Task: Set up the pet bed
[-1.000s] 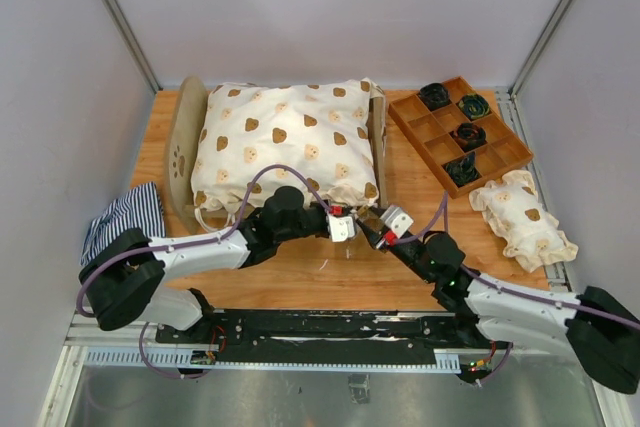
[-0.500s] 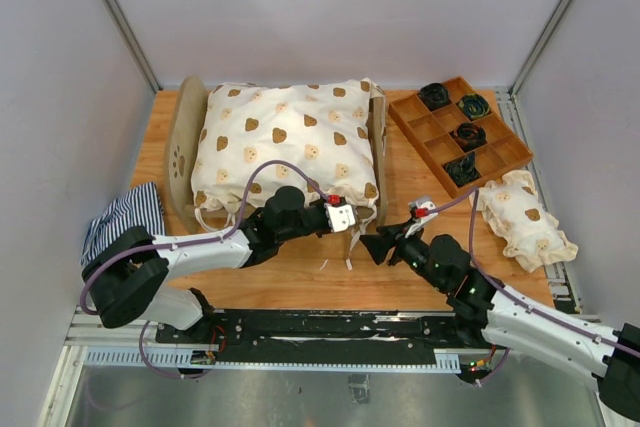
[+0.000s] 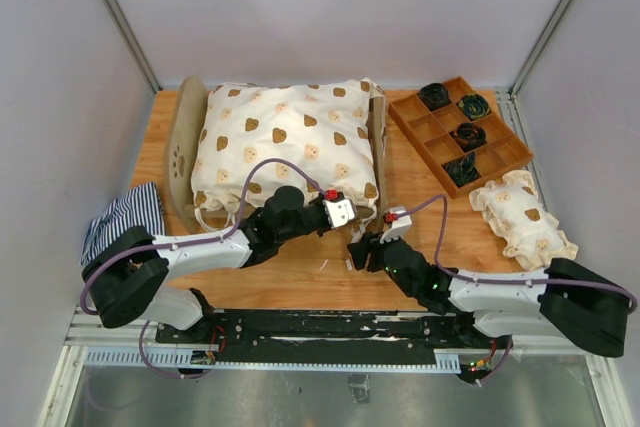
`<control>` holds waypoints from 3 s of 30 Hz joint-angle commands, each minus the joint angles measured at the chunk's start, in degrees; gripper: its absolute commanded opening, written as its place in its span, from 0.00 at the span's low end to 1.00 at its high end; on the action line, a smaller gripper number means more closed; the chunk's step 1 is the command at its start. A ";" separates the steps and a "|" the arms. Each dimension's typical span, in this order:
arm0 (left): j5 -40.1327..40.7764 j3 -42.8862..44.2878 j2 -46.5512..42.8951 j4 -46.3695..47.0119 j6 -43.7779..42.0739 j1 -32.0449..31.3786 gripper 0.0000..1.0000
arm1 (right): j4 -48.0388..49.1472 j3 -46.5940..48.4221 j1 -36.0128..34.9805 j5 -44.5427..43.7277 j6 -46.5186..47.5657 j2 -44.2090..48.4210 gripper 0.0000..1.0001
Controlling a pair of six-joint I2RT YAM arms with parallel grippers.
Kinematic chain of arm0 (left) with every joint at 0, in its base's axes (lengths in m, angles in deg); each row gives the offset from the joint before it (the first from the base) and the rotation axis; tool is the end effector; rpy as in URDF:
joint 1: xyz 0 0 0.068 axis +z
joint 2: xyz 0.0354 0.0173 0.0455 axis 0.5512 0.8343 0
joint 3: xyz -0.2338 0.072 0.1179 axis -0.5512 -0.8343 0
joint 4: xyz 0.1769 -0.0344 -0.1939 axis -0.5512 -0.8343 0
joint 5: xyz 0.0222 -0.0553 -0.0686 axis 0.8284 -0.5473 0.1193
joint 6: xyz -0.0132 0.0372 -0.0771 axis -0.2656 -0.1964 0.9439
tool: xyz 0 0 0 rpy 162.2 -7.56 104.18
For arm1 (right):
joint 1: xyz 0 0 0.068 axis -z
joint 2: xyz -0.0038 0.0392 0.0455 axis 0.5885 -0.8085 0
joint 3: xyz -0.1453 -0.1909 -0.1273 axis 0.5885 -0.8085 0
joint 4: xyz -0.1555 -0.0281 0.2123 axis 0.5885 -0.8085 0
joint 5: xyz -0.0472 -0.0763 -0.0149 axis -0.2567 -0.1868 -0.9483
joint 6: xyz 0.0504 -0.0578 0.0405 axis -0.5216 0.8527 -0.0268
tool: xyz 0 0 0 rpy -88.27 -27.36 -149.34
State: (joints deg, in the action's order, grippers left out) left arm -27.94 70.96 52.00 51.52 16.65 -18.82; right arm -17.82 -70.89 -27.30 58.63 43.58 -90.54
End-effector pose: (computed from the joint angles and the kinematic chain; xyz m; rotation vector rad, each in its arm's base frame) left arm 0.1944 -0.2727 0.2090 1.2604 1.3015 -0.4566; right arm 0.1352 0.1930 0.1450 -0.1062 1.9194 0.7811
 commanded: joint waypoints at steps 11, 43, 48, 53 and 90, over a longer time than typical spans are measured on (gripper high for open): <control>0.96 2.15 0.14 3.94 2.21 -0.29 0.00 | 18.97 2.96 -2.07 -2.74 -5.49 -18.38 0.46; 22.11 9.13 -6.25 -1.99 9.86 2.95 0.00 | 9.44 -4.50 8.31 -12.21 -1.62 -8.60 0.00; 21.08 9.17 -8.04 -10.28 14.56 2.96 0.01 | 9.79 -4.71 8.94 -11.97 -1.88 -9.08 0.00; 15.25 5.88 -12.65 -20.29 21.94 2.96 0.05 | 9.71 -5.47 10.18 -11.24 -1.54 -7.08 0.00; 26.02 -3.72 -15.49 -23.54 43.74 6.86 0.00 | -1.91 -3.90 16.42 -9.08 -1.90 4.81 0.00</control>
State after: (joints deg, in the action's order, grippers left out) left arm -10.20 63.58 35.93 29.42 57.13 -13.62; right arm -16.25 -75.21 -12.22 50.24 41.75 -89.34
